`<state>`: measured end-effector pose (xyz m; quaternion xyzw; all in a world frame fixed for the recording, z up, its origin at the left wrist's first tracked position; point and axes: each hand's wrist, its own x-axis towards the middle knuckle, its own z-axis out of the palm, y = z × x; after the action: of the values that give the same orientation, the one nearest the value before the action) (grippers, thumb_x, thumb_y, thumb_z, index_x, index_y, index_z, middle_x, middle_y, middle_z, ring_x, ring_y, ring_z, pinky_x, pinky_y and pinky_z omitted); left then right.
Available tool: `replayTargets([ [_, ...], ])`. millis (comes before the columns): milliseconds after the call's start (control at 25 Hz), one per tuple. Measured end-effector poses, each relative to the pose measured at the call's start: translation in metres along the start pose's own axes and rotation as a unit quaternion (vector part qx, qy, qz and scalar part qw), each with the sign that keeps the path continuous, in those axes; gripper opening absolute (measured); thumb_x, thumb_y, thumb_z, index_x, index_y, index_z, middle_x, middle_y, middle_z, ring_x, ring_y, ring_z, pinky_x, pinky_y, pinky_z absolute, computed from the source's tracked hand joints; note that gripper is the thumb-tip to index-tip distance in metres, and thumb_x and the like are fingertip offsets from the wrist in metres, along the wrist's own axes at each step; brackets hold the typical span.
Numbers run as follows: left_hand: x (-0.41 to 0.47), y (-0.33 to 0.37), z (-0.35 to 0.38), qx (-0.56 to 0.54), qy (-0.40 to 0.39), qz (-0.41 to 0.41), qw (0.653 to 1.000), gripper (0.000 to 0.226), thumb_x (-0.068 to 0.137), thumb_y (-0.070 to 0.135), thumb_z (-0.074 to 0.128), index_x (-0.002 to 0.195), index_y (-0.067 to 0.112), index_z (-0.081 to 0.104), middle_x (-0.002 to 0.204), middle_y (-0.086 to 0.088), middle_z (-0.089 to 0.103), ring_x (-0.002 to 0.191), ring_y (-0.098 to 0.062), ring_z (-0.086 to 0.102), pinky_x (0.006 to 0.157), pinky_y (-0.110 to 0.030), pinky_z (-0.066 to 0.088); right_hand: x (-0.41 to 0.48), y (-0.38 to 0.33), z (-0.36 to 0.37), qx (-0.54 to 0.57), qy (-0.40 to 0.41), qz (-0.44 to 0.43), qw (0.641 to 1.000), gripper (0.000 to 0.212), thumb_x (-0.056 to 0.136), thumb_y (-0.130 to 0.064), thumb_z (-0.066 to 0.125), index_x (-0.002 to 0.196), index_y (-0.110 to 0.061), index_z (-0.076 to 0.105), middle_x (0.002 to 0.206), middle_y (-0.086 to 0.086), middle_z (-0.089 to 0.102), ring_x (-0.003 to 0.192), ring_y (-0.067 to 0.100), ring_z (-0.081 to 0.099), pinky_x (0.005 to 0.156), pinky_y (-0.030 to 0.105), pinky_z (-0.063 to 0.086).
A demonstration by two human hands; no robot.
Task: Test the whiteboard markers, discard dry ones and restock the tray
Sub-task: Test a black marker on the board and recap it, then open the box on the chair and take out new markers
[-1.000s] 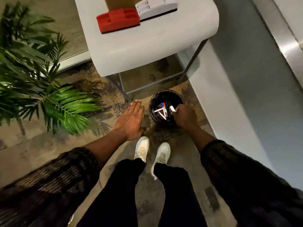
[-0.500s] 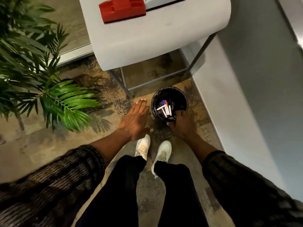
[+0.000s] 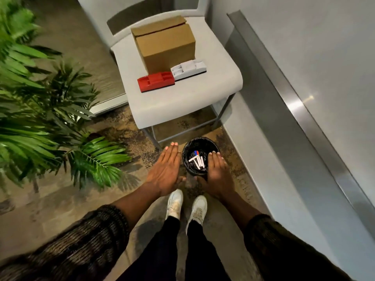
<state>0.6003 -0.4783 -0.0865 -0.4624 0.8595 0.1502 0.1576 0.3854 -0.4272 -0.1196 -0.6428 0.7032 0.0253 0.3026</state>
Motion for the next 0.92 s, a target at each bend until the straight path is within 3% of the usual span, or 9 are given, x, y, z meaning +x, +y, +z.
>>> replayTargets([
  [80, -0.011, 0.003, -0.017, 0.007, 0.023, 0.009, 1.0, 0.102, 0.105, 0.068, 0.04, 0.169, -0.003, 0.005, 0.176, -0.027, -0.012, 0.165, -0.038, -0.016, 0.13, -0.046, -0.016, -0.016, -0.008, -0.017, -0.01, -0.001, -0.004, 1.0, 0.112, 0.094, -0.083, 0.017, 0.153, 0.009, 0.04, 0.157, 0.032, 0.043, 0.146, 0.048, 0.043, 0.117, 0.059, 0.041],
  [160, -0.018, 0.003, -0.032, 0.007, 0.039, 0.011, 0.999, 0.101, 0.105, 0.067, 0.04, 0.168, -0.003, 0.007, 0.176, -0.028, -0.011, 0.164, -0.039, -0.016, 0.128, -0.045, -0.018, -0.029, -0.013, -0.032, -0.043, 0.021, -0.018, 0.999, 0.111, 0.095, -0.084, 0.017, 0.158, 0.007, 0.032, 0.163, 0.03, 0.035, 0.152, 0.045, 0.035, 0.122, 0.057, 0.034],
  [320, -0.028, 0.003, -0.049, 0.019, 0.071, -0.001, 0.997, 0.102, 0.104, 0.069, 0.041, 0.168, -0.004, 0.012, 0.176, -0.029, -0.007, 0.164, -0.04, -0.014, 0.134, -0.049, -0.008, -0.043, -0.015, -0.064, -0.1, 0.027, -0.034, 0.994, 0.113, 0.086, -0.08, 0.016, 0.165, -0.001, 0.002, 0.174, 0.022, 0.002, 0.162, 0.035, 0.002, 0.132, 0.049, 0.008],
  [560, -0.04, 0.013, -0.061, 0.032, 0.093, -0.027, 0.995, 0.105, 0.104, 0.073, 0.034, 0.168, -0.005, 0.003, 0.174, -0.03, -0.014, 0.164, -0.041, -0.019, 0.135, -0.052, -0.003, -0.044, -0.009, -0.096, -0.128, 0.064, -0.053, 0.988, 0.107, 0.096, -0.072, 0.04, 0.166, -0.003, -0.001, 0.174, 0.02, -0.002, 0.163, 0.034, -0.002, 0.133, 0.047, 0.008],
  [720, -0.042, 0.023, -0.063, 0.042, 0.088, -0.045, 0.994, 0.105, 0.105, 0.074, 0.027, 0.167, -0.004, -0.005, 0.173, -0.029, -0.019, 0.163, -0.041, -0.022, 0.135, -0.052, -0.002, -0.04, -0.007, -0.102, -0.131, 0.058, -0.06, 0.988, 0.106, 0.097, -0.073, 0.039, 0.166, -0.003, -0.001, 0.175, 0.019, -0.002, 0.163, 0.033, -0.004, 0.133, 0.046, 0.007],
  [920, -0.047, 0.024, -0.059, 0.022, 0.127, -0.082, 0.988, 0.103, 0.105, 0.072, 0.035, 0.167, -0.005, 0.008, 0.175, -0.03, -0.008, 0.164, -0.042, -0.012, 0.136, -0.053, 0.003, -0.036, -0.012, -0.105, -0.154, 0.043, -0.079, 0.984, 0.105, 0.098, -0.075, 0.036, 0.166, -0.004, -0.002, 0.175, 0.016, -0.002, 0.163, 0.031, -0.005, 0.133, 0.045, 0.005],
])
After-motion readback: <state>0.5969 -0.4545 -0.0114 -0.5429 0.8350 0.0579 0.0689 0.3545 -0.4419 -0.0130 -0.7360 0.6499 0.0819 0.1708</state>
